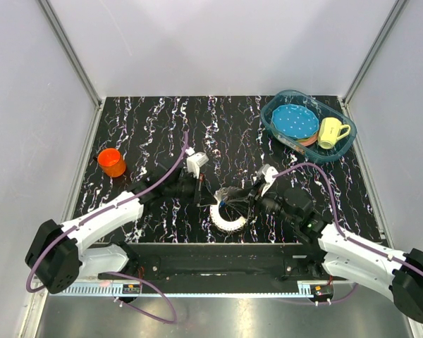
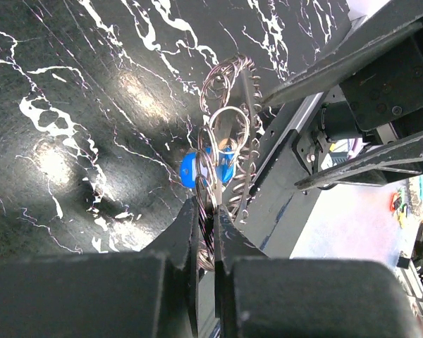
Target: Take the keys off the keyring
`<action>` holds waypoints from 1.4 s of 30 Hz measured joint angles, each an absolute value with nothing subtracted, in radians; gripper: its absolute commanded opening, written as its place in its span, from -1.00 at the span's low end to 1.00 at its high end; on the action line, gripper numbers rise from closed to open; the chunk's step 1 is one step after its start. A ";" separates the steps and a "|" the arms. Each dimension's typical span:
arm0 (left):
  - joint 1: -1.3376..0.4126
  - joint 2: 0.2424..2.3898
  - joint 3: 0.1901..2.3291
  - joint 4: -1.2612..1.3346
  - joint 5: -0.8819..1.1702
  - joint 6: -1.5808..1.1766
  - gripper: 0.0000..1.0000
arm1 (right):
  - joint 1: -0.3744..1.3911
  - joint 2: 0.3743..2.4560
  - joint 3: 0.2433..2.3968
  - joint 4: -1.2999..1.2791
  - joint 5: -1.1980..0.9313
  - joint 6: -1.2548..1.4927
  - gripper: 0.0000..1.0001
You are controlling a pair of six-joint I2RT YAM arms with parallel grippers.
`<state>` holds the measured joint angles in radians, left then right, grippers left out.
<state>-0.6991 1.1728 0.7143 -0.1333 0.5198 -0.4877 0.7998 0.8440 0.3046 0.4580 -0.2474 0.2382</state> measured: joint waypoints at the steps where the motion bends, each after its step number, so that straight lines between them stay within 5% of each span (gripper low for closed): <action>1: -0.699 1.165 0.714 -0.140 0.519 -0.484 -1.00 | 0.800 0.847 0.311 0.461 -0.245 0.238 0.15; 42: -0.699 1.134 0.714 -0.164 0.466 -0.482 -1.00 | 0.800 1.074 0.471 0.425 -0.252 0.429 -0.06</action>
<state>-0.6991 1.1336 0.7143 -0.1638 0.4660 -0.4824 0.7998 1.0740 0.4709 0.4252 -0.2516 0.4286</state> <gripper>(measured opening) 0.042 0.474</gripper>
